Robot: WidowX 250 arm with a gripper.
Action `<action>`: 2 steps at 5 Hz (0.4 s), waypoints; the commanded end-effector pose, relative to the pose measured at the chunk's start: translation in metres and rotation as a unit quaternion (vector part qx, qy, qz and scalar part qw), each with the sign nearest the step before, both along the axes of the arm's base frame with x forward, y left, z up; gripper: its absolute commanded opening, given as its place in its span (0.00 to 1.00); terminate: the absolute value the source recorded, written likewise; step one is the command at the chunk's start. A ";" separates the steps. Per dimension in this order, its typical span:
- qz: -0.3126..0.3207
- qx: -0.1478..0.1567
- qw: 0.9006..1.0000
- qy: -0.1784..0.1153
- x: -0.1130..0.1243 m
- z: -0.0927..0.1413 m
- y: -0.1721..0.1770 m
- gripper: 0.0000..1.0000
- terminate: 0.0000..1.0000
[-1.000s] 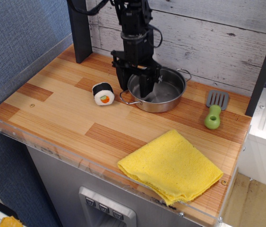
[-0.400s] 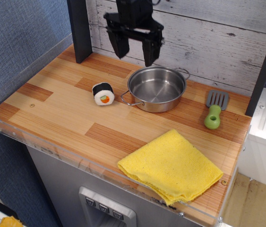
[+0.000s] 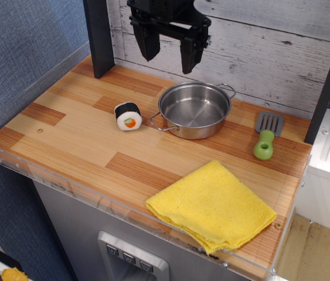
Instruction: Put the pot between the sushi and green grater.
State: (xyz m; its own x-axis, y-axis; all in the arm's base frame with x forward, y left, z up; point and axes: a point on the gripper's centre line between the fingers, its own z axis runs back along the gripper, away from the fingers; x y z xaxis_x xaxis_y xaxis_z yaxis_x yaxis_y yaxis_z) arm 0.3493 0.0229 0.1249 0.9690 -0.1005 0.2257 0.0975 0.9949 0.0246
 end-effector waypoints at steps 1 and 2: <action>-0.033 0.001 0.999 -0.023 -0.016 0.028 -0.002 1.00 0.00; -0.033 0.001 0.999 -0.023 -0.016 0.028 -0.002 1.00 1.00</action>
